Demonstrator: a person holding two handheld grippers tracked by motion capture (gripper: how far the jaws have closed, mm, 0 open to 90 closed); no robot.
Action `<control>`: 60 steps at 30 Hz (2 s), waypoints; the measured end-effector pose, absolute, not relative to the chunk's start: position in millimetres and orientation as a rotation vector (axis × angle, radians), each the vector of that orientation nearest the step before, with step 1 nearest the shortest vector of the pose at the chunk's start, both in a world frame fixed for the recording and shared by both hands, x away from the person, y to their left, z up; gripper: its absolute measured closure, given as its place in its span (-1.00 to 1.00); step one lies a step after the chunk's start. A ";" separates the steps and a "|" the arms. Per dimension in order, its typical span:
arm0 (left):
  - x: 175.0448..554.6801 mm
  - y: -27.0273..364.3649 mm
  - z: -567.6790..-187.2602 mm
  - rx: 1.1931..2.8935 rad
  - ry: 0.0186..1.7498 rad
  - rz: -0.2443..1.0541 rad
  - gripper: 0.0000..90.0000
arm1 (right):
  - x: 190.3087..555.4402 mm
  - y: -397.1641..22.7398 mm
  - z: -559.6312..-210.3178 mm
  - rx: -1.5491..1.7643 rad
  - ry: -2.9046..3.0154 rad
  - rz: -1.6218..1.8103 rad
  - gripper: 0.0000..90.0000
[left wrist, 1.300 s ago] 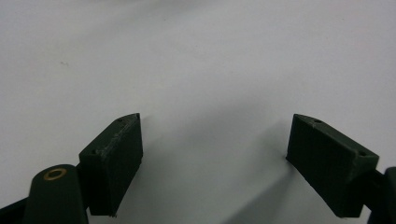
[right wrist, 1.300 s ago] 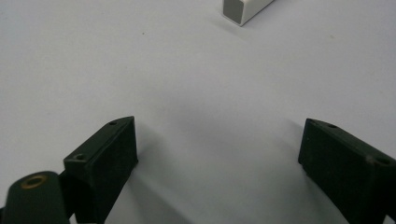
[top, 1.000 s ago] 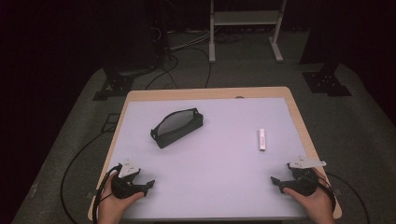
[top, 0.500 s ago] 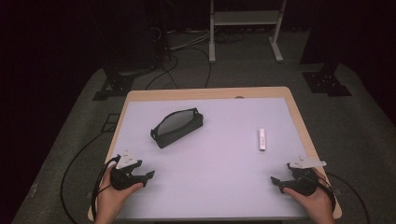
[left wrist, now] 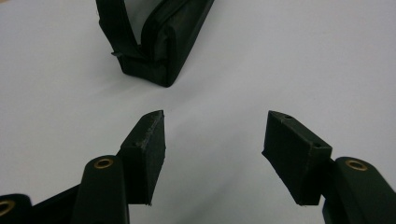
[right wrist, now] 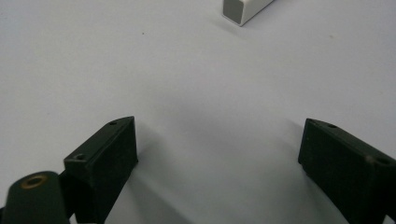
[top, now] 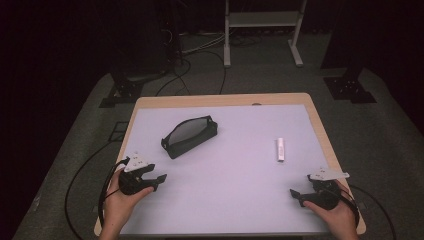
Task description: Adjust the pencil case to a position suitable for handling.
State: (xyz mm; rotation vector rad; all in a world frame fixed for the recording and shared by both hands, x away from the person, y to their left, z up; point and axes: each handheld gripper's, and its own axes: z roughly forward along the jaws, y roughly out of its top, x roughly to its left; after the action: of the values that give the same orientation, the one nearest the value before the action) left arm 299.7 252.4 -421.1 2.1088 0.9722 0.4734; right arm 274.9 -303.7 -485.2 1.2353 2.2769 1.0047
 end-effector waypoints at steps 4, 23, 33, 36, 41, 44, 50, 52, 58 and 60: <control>304.7 251.2 -416.6 2.099 0.969 0.475 -0.09 | 274.9 -303.7 -485.2 1.236 2.277 1.005 -0.77; 331.9 241.9 -398.0 2.078 0.935 0.501 0.10 | 274.9 -303.7 -485.2 1.236 2.277 1.005 -0.77; 346.8 240.3 -389.9 2.059 0.930 0.515 0.15 | 274.9 -303.8 -485.2 1.234 2.278 1.003 -0.77; 351.7 239.0 -388.0 2.056 0.928 0.521 0.16 | 274.9 -303.9 -485.2 1.234 2.278 1.003 -0.77; 360.3 237.2 -384.5 2.061 0.924 0.532 0.18 | 274.9 -303.8 -485.2 1.234 2.279 1.003 -0.77; 365.1 236.0 -383.4 2.060 0.924 0.532 0.19 | 274.9 -303.8 -485.2 1.235 2.278 1.004 -0.77; 374.8 233.8 -381.4 2.055 0.923 0.537 0.20 | 275.0 -303.8 -485.3 1.234 2.278 1.004 -0.77; 378.0 233.2 -381.1 2.052 0.924 0.541 0.20 | 275.0 -303.8 -485.3 1.235 2.278 1.004 -0.77; 386.9 231.7 -379.1 2.049 0.919 0.548 0.20 | 275.0 -303.9 -485.2 1.235 2.278 1.004 -0.77; 389.8 231.8 -378.8 2.042 0.916 0.550 0.20 | 275.0 -303.9 -485.3 1.235 2.278 1.005 -0.77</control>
State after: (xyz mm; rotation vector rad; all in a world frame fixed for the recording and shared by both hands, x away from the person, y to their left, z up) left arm 389.8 231.8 -378.8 2.0424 0.9158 0.5504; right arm 275.0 -303.9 -485.3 1.2351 2.2778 1.0053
